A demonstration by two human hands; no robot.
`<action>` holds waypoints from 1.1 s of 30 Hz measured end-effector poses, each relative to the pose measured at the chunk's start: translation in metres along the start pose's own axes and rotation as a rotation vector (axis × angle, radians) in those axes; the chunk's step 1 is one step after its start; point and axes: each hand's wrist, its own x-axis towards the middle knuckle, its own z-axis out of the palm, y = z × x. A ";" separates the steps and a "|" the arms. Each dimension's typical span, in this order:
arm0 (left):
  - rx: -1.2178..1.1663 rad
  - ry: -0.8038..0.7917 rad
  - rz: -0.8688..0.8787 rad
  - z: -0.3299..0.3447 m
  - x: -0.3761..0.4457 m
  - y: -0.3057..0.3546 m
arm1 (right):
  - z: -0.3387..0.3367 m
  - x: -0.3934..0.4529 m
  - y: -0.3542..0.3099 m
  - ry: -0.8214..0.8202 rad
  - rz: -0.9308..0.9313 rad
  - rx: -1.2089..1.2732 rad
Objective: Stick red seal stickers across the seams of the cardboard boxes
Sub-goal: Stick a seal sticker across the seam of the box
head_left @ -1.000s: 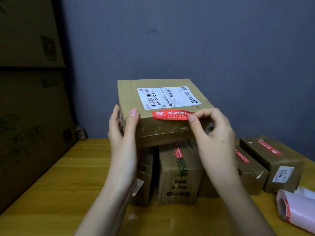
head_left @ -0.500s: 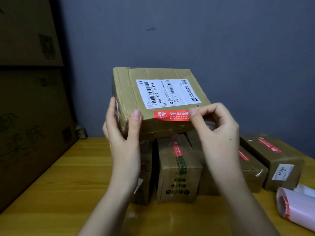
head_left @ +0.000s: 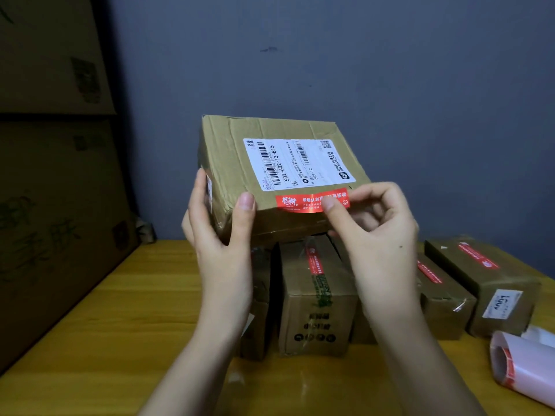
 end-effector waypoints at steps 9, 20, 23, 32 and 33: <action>-0.006 0.001 0.010 0.002 -0.002 -0.001 | 0.005 -0.006 -0.002 0.080 -0.096 0.013; 0.029 0.007 0.027 0.002 -0.003 -0.002 | 0.007 -0.009 -0.005 0.062 -0.099 0.093; 0.036 0.009 0.023 0.002 -0.004 -0.002 | 0.008 -0.010 -0.006 0.066 -0.112 0.106; 0.065 -0.001 0.050 0.002 -0.004 -0.002 | 0.010 -0.014 -0.010 0.053 -0.119 0.100; 0.069 -0.001 0.056 0.002 -0.005 -0.002 | 0.010 -0.014 -0.011 0.050 -0.117 0.099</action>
